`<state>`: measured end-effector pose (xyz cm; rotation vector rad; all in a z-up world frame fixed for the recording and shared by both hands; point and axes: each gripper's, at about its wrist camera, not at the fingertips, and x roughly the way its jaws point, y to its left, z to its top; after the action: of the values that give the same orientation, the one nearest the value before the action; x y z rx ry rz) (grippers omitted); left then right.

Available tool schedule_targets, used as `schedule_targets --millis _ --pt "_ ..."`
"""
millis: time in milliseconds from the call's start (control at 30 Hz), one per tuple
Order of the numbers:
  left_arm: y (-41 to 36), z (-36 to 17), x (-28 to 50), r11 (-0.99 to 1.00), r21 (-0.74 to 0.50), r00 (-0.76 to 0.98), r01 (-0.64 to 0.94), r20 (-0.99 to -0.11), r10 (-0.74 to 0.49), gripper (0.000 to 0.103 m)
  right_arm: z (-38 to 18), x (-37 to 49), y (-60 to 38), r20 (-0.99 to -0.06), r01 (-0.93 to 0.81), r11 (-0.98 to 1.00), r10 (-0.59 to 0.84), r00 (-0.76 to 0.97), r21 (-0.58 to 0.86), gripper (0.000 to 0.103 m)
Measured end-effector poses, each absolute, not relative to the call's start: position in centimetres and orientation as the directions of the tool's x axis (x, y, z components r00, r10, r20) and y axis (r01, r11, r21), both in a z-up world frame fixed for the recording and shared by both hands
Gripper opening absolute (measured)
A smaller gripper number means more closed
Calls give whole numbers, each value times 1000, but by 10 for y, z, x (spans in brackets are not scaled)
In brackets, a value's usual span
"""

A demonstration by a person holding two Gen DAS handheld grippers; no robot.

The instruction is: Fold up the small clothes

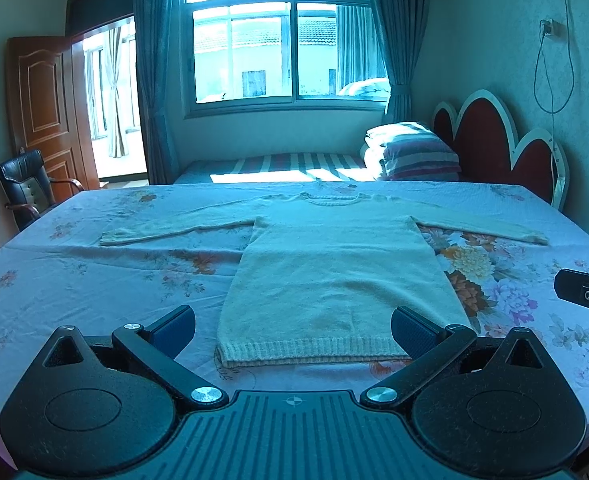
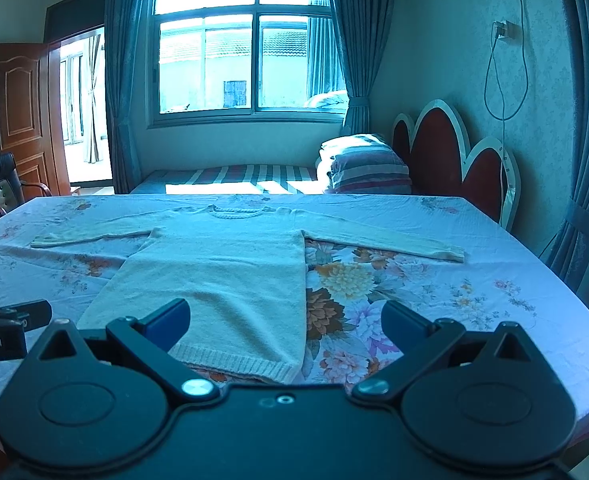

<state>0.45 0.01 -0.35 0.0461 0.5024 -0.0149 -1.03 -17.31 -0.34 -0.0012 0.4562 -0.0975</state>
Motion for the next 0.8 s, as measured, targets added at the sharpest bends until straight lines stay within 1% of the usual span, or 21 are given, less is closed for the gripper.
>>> schedule_targets --millis 800 --pt "-2 -6 8 999 46 876 27 -482 -1 103 -3 -10 -175 -442 88 996 -89 893 -22 102"
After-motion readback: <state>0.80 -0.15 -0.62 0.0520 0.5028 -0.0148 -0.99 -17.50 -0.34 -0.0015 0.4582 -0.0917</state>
